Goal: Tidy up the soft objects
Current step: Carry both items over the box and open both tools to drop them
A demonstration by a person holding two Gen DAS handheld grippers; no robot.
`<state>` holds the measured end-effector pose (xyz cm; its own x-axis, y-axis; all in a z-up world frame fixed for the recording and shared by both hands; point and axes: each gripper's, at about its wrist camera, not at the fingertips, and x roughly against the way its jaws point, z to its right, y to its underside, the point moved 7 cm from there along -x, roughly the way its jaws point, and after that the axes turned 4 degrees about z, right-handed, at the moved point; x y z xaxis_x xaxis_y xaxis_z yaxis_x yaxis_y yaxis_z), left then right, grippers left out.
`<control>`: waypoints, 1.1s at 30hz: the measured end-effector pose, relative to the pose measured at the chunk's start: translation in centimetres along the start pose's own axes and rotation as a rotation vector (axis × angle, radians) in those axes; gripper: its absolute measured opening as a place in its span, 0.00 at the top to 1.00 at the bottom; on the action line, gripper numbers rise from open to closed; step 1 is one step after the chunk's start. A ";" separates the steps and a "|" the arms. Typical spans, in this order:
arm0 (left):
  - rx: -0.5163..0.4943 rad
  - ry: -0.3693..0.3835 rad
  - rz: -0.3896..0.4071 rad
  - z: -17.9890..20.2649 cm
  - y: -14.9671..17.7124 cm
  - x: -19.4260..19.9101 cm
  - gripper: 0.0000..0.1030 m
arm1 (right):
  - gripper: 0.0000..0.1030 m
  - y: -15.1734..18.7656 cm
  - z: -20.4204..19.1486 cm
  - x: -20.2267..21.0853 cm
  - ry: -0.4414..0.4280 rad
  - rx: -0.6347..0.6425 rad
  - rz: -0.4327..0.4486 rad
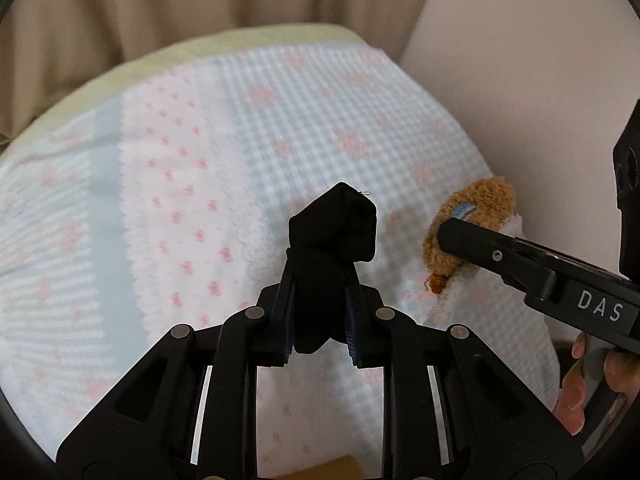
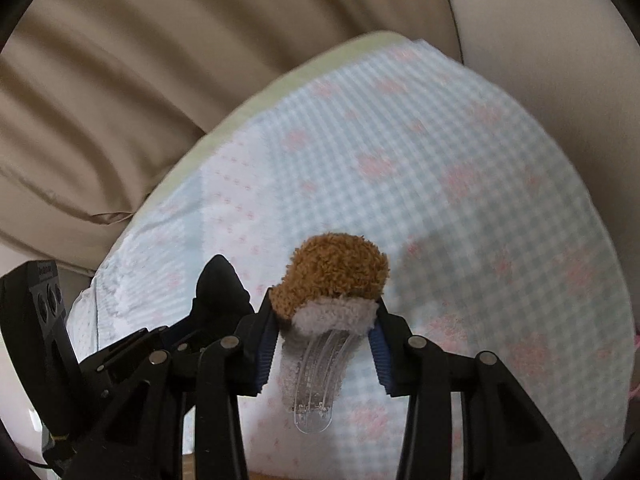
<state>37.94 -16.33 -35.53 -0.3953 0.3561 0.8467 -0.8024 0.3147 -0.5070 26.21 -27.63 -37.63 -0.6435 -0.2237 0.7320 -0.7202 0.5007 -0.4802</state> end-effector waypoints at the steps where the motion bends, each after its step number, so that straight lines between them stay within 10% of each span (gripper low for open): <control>1: 0.004 -0.007 0.015 -0.1 -0.1 1.2 0.83 | 0.63 -0.1 -0.8 1.1 -0.007 0.016 0.009; 15: 0.100 -0.117 0.139 -3.1 2.9 18.8 0.83 | 0.63 3.7 -10.5 12.3 -0.073 0.183 0.045; 33: 0.221 -0.169 0.131 -10.8 20.0 30.8 0.83 | 0.63 20.3 -19.5 17.4 -0.070 0.328 -0.042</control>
<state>14.49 10.42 -21.34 -0.5558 0.2241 0.8005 -0.8100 0.0705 -0.5821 5.44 -5.03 -25.25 -0.6197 -0.3006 0.7250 -0.7841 0.1966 -0.5887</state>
